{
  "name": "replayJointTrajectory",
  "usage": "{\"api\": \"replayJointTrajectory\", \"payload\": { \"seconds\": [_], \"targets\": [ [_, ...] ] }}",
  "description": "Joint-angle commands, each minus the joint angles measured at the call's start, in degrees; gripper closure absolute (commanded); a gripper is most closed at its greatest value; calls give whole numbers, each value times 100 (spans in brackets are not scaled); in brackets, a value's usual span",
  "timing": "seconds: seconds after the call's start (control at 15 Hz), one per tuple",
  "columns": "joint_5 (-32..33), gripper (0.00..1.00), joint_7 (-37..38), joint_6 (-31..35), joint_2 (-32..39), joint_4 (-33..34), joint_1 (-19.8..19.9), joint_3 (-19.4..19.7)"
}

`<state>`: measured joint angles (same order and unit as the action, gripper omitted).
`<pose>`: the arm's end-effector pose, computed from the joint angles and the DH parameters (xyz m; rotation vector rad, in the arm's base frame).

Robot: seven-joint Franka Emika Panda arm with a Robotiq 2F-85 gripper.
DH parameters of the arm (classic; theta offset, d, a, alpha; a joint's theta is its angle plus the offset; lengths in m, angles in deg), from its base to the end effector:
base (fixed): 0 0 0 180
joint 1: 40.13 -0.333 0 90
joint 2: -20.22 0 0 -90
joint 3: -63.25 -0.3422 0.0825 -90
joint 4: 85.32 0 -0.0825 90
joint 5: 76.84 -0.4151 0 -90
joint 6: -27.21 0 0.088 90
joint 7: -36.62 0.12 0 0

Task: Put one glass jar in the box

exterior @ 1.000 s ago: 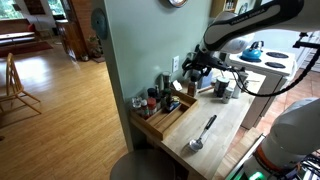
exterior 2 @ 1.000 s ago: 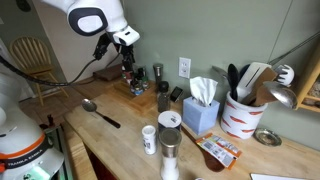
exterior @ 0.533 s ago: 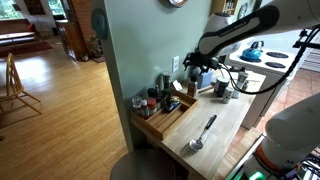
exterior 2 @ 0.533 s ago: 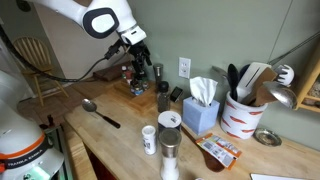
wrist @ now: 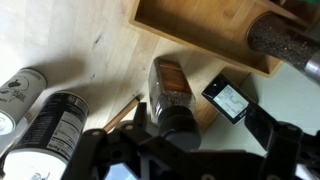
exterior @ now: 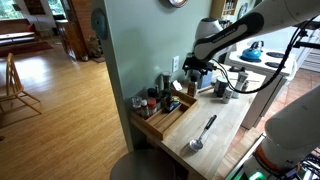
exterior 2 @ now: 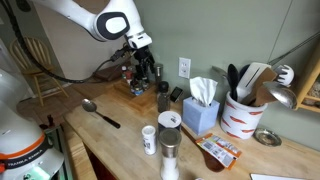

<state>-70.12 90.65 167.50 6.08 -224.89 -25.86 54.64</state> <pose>0.4961 -0.0494 0.4169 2.7513 -1.4339 0.4414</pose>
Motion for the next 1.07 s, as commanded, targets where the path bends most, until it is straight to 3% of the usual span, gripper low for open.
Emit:
{"api": "replayJointTrajectory", "payload": {
  "seconds": [0.0,1.0],
  "targets": [
    [237,0,204,-334,405,408,-186,214],
    [226,0,92,-423,1405,1159,-517,982]
  ]
}}
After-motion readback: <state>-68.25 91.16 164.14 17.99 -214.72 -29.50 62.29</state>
